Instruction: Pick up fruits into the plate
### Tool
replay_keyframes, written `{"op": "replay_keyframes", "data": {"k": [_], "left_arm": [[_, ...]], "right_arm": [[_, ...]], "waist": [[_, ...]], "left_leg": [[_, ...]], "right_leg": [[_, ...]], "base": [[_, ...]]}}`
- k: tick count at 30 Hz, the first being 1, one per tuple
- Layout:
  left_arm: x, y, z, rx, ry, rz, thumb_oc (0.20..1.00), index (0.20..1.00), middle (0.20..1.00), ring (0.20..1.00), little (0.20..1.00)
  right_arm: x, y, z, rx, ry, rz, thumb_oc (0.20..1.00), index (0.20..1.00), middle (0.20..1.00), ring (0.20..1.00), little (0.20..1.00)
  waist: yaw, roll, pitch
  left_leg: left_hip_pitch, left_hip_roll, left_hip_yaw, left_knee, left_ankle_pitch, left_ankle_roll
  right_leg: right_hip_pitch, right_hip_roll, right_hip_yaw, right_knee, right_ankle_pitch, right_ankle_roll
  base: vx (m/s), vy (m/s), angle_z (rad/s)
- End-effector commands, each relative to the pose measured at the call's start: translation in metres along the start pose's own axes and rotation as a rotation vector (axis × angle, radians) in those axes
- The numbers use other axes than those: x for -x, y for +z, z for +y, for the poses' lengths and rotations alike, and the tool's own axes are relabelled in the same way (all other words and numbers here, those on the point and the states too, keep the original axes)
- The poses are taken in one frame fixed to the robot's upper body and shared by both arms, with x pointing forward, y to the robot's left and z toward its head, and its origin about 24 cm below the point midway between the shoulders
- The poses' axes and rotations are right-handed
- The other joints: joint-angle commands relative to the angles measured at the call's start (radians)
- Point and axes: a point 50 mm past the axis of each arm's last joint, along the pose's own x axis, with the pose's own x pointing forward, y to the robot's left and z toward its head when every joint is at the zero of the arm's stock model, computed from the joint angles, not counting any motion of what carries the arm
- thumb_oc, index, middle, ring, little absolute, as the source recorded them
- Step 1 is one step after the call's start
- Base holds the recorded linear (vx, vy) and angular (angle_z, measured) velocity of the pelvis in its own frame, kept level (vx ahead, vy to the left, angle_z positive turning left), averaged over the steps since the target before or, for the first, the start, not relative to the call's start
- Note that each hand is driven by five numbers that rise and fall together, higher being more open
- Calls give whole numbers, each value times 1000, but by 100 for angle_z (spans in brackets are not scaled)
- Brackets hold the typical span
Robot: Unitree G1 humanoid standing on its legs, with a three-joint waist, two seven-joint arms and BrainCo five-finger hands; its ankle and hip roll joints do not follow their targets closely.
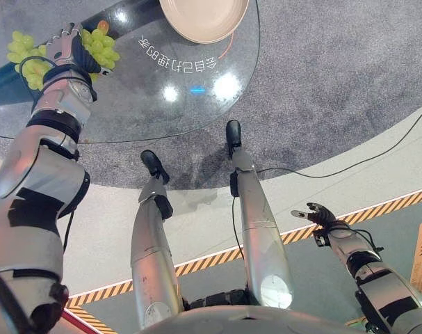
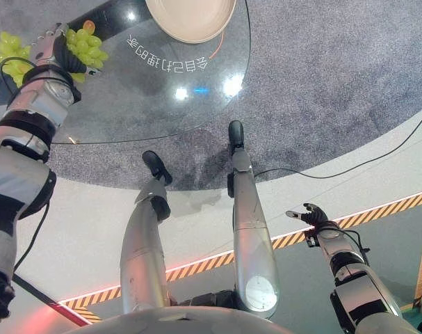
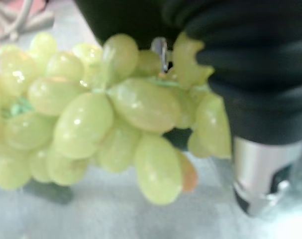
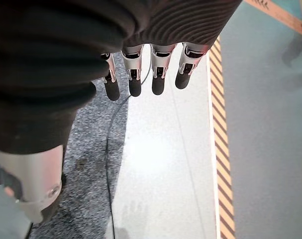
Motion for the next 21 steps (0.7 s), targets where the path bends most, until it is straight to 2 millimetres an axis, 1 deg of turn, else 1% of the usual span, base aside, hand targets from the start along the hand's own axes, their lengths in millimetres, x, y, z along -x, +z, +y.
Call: {"op": "replay_keyframes", "data": {"k": [1, 6, 8, 9, 10, 11, 12, 14, 18, 21], "left_arm": [[13, -31, -42, -12, -175, 99, 1000, 1000, 1000, 1000, 1000], [13, -50, -32, -191, -82, 198, 1000, 1000, 1000, 1000, 1000], [14, -56, -29, -289, -73, 222, 454, 454, 454, 454, 454], [15, -59, -29, -359, -62, 224, 200, 200, 200, 200, 200], [15, -61, -28, -421, -63, 224, 200, 200, 200, 200, 200], [15, -62, -28, -432, -67, 228, 200, 200, 200, 200, 200], [17, -66, -30, -521, -67, 230, 200, 200, 200, 200, 200], [19, -68, -32, -633, -63, 206, 200, 200, 200, 200, 200], [23, -71, -40, -745, -69, 192, 200, 200, 200, 200, 200], [26, -76, -46, -744, -66, 201, 200, 200, 200, 200, 200]], "right_arm": [[9, -29, -13, 43, -31, 78, 1000, 1000, 1000, 1000, 1000], [8, -21, -12, 27, -39, 38, 1000, 1000, 1000, 1000, 1000], [8, -19, -12, 16, -45, 21, 1000, 1000, 1000, 1000, 1000], [7, -16, -11, 10, -49, 12, 1000, 1000, 1000, 1000, 1000], [7, -14, -11, 4, -51, 5, 1000, 1000, 1000, 1000, 1000], [7, -14, -11, 4, -51, 4, 1000, 1000, 1000, 1000, 1000], [7, -11, -11, -3, -55, -6, 1000, 1000, 1000, 1000, 1000], [6, -9, -10, -8, -57, -16, 1000, 1000, 1000, 1000, 1000], [5, -5, -9, -12, -56, -27, 1000, 1000, 1000, 1000, 1000], [5, -3, -7, -12, -60, -37, 1000, 1000, 1000, 1000, 1000]], "waist": [[-15, -39, -10], [-14, -50, -10], [-13, -55, -10], [-13, -59, -10], [-12, -62, -10], [-12, -62, -10], [-10, -66, -10], [-7, -71, -10], [-4, -76, -10], [1, -79, -10]], "left_leg": [[-59, -79, -20, 147, -168, 17], [-63, -74, -22, 147, -165, 12], [-64, -73, -24, 147, -164, 12], [-64, -71, -25, 147, -164, 11], [-64, -69, -25, 146, -163, 10], [-64, -69, -25, 145, -163, 10], [-63, -68, -26, 143, -162, 8], [-60, -68, -28, 136, -161, 7], [-59, -69, -32, 132, -160, 4], [-57, -71, -35, 126, -158, 5]], "right_leg": [[22, 103, -26, 40, -108, -45], [21, 101, -28, 31, -103, -46], [21, 101, -30, 29, -99, -45], [22, 100, -31, 27, -97, -45], [24, 99, -33, 24, -96, -45], [24, 99, -33, 24, -96, -44], [25, 99, -36, 21, -93, -44], [29, 100, -40, 15, -89, -44], [34, 100, -44, 7, -85, -43], [36, 101, -46, 3, -82, -43]], "base": [[0, 0, 0], [0, -6, 0], [-2, -35, -2], [-5, -34, -2], [0, 0, 0], [0, 0, 0], [-11, -34, -2], [-13, -37, -1], [0, 0, 0], [0, 0, 0]]}}
